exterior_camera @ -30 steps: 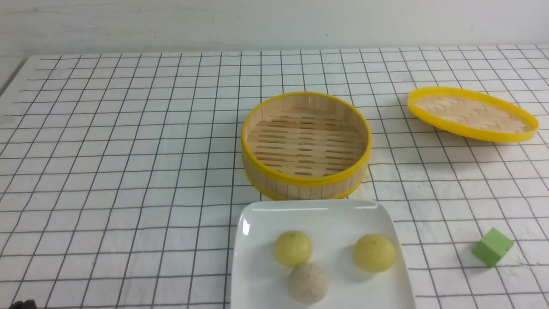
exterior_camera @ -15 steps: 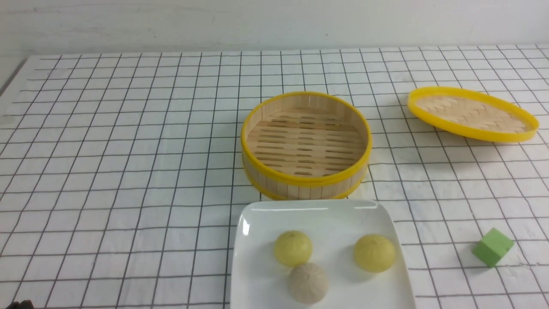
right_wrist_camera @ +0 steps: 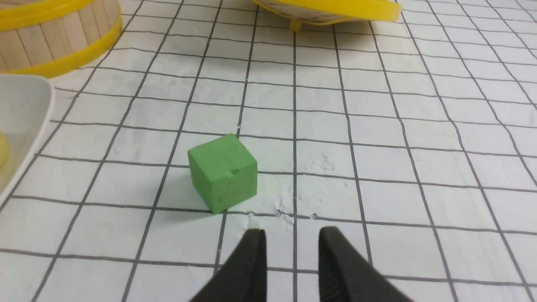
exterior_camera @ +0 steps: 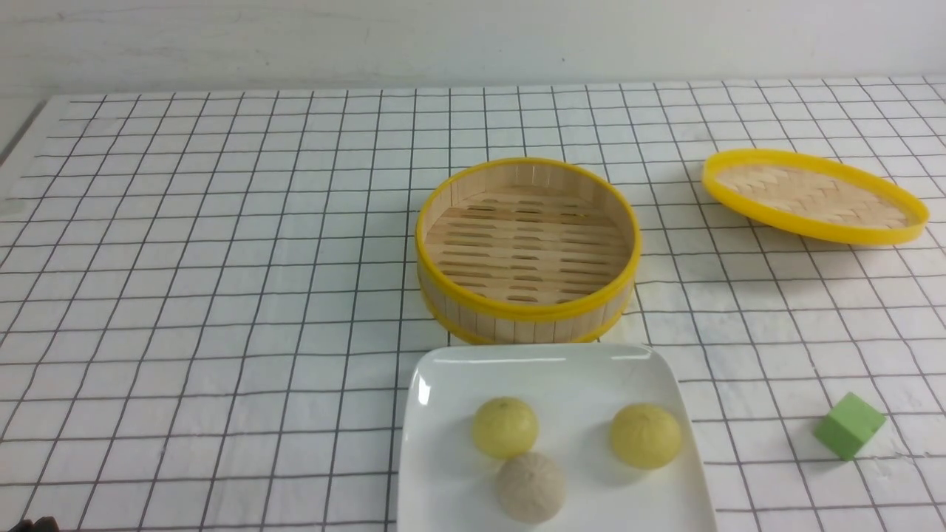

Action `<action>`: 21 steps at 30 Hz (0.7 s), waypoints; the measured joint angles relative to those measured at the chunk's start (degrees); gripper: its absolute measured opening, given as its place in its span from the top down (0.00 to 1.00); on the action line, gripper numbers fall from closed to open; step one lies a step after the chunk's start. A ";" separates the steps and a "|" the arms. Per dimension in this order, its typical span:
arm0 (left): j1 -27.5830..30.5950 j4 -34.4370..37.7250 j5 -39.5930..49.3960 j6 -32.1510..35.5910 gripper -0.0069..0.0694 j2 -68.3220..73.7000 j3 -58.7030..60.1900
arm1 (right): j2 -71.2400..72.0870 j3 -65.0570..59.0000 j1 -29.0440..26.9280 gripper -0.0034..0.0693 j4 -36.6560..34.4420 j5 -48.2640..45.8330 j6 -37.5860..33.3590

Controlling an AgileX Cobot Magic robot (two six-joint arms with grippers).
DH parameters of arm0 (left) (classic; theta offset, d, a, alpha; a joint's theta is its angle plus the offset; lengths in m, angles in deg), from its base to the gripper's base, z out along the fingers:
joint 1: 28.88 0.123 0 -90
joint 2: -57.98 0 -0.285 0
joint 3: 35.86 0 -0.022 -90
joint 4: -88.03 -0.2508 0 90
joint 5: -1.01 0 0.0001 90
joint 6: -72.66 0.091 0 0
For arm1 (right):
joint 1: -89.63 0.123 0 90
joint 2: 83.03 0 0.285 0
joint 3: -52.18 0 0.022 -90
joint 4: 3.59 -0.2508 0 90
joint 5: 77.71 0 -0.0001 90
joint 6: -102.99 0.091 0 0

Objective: Put the steamed buns into the plate on the white-black tablecloth.

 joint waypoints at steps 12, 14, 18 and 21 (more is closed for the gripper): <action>0.00 -0.02 0.06 0.00 0.77 0.00 0.00 | 0.00 0.00 0.00 0.64 0.00 0.00 0.00; 0.00 -0.02 0.06 0.00 0.77 0.00 0.00 | 0.00 0.00 0.00 0.64 0.00 0.00 0.00; 0.00 -0.02 0.06 0.00 0.77 0.00 0.00 | 0.00 0.00 0.00 0.63 0.00 0.00 0.00; 0.00 -0.02 0.06 0.00 0.76 0.00 0.00 | 0.00 0.00 0.00 0.63 0.00 0.00 0.00</action>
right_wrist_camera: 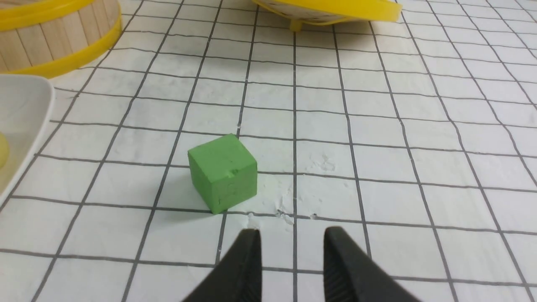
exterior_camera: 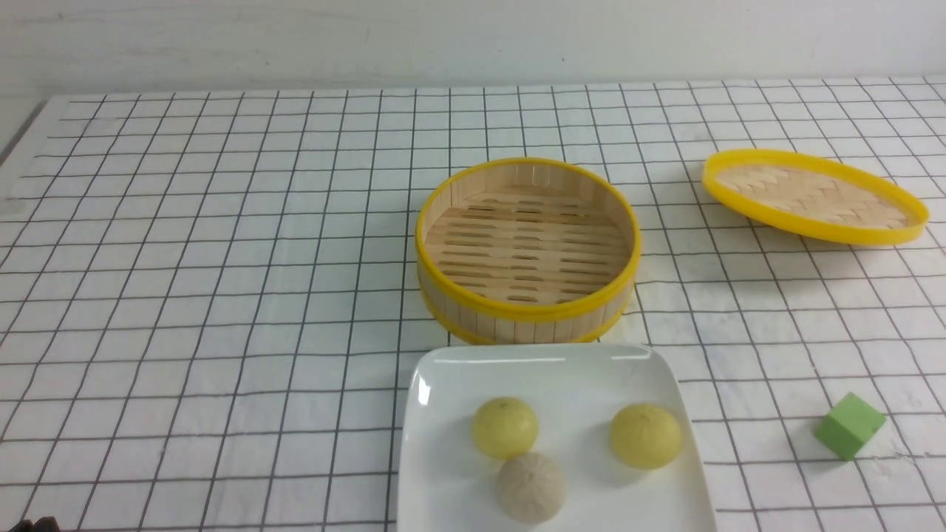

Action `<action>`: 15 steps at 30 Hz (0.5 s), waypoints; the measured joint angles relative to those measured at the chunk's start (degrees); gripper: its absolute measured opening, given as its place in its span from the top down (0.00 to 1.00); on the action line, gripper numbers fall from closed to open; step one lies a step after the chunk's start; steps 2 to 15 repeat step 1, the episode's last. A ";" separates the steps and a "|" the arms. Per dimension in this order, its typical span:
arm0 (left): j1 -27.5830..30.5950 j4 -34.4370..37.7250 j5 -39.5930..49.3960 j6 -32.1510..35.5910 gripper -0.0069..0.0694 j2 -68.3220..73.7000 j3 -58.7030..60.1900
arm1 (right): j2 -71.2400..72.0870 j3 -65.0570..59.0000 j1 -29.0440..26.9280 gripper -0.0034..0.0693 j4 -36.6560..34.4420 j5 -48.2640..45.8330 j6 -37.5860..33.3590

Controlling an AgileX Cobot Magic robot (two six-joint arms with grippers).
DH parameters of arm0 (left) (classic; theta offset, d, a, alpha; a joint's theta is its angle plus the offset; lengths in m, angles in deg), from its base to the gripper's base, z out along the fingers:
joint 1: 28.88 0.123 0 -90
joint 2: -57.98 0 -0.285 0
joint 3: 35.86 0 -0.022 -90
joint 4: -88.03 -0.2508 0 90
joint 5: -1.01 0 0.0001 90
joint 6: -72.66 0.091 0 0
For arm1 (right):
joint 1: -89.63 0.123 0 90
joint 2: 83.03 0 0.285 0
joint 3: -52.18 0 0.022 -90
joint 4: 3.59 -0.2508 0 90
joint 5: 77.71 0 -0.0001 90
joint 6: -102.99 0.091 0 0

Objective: Put the steamed buns into the plate on the white-black tablecloth.

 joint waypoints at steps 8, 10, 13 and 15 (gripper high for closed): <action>0.00 0.00 0.00 0.00 0.76 0.00 0.00 | 0.00 0.00 0.00 0.63 0.00 0.00 0.00; 0.00 0.00 0.00 0.00 0.76 0.00 0.00 | 0.00 0.00 0.00 0.63 0.00 0.00 0.00; 0.00 0.00 0.00 0.00 0.76 0.00 0.00 | 0.00 0.00 0.00 0.63 0.00 0.00 0.00; 0.00 0.00 0.00 0.00 0.76 0.00 0.00 | 0.00 0.00 0.00 0.63 0.00 0.00 0.00</action>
